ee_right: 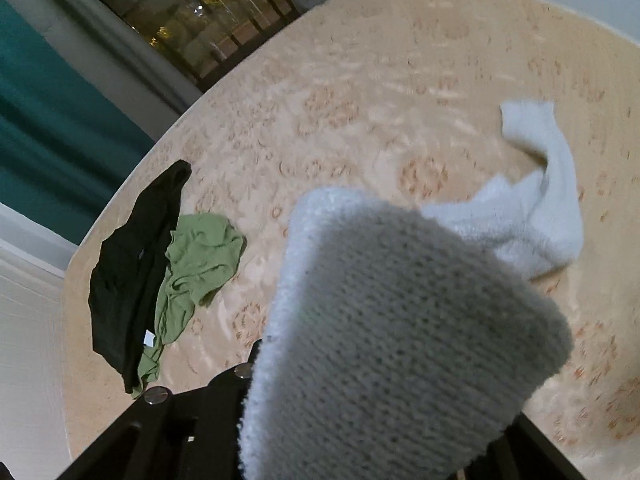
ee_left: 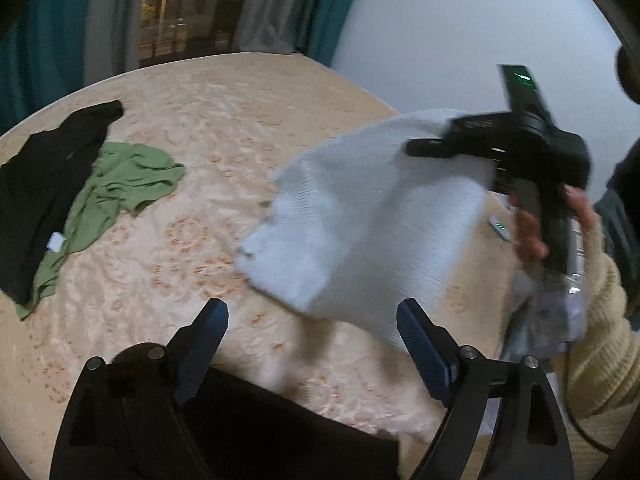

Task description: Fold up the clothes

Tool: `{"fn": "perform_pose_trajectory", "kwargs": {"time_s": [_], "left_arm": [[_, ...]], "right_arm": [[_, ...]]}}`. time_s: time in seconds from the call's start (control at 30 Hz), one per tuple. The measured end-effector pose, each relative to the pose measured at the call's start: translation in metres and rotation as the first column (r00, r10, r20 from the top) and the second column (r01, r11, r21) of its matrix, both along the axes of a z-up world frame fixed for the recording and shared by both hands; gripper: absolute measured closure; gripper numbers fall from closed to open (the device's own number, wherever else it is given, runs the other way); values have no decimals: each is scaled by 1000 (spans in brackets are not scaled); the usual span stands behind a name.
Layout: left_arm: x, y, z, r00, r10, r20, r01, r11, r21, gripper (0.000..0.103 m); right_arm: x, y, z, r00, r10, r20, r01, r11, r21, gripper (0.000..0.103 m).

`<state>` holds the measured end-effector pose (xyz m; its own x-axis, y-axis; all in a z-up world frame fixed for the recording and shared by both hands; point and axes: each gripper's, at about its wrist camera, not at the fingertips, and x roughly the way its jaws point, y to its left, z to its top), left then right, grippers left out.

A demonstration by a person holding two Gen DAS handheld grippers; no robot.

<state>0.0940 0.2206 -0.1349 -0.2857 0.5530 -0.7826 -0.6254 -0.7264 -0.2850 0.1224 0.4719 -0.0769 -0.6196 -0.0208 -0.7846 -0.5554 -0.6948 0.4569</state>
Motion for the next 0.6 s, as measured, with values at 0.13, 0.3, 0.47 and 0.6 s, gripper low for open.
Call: {"fn": "perform_pose_trajectory", "kwargs": {"time_s": [0.13, 0.3, 0.47, 0.6], "left_arm": [[-16, -13, -6, 998, 48, 46, -48, 999, 11, 15], [-33, -25, -18, 985, 108, 137, -115, 993, 42, 15], [-43, -22, -39, 953, 155, 259, -167, 986, 23, 15], [-55, -8, -55, 916, 165, 366, -175, 985, -7, 15]], "right_arm": [[17, 5, -9, 1000, -6, 17, 7, 999, -48, 85], [57, 4, -41, 996, -49, 76, 56, 993, -100, 85], [76, -26, -52, 996, 21, 92, -15, 997, -75, 85], [73, -66, -46, 986, 136, 92, -137, 991, 2, 85]]}}
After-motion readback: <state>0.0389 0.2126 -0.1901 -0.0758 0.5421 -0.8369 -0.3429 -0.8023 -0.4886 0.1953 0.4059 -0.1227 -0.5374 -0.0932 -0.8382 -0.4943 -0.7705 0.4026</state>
